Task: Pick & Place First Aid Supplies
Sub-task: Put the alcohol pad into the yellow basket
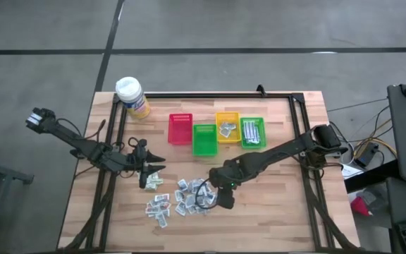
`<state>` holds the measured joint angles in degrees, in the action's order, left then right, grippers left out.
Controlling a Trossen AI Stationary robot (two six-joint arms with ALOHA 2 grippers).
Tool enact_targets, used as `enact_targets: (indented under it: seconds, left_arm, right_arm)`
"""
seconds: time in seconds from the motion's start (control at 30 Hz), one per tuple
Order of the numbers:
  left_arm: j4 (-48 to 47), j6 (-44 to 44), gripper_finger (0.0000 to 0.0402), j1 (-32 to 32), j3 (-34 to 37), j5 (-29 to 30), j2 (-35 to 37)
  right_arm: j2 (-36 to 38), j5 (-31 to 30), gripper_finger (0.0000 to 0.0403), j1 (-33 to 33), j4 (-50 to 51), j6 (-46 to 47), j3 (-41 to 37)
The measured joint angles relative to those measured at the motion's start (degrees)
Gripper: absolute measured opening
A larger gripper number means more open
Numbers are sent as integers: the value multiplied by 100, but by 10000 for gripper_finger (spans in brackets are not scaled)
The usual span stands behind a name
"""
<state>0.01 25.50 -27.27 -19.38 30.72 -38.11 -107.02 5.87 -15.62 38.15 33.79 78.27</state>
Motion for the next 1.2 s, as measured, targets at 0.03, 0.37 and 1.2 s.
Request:
enact_targets:
  seconds: [0.03, 0.37, 1.2]
  left_arm:
    - [-4, 0, 131, 0, 0, 0, 0]
    - [-4, -2, 131, 2, 0, 0, 0]
    - [-1, -31, 131, 0, -2, 2, 0]
  right_arm:
    - [0, 0, 169, 6, -4, 11, -29]
    - [-9, 11, 169, 47, -262, 228, -360]
    - [-447, 305, 169, 69, -604, 546, -353]
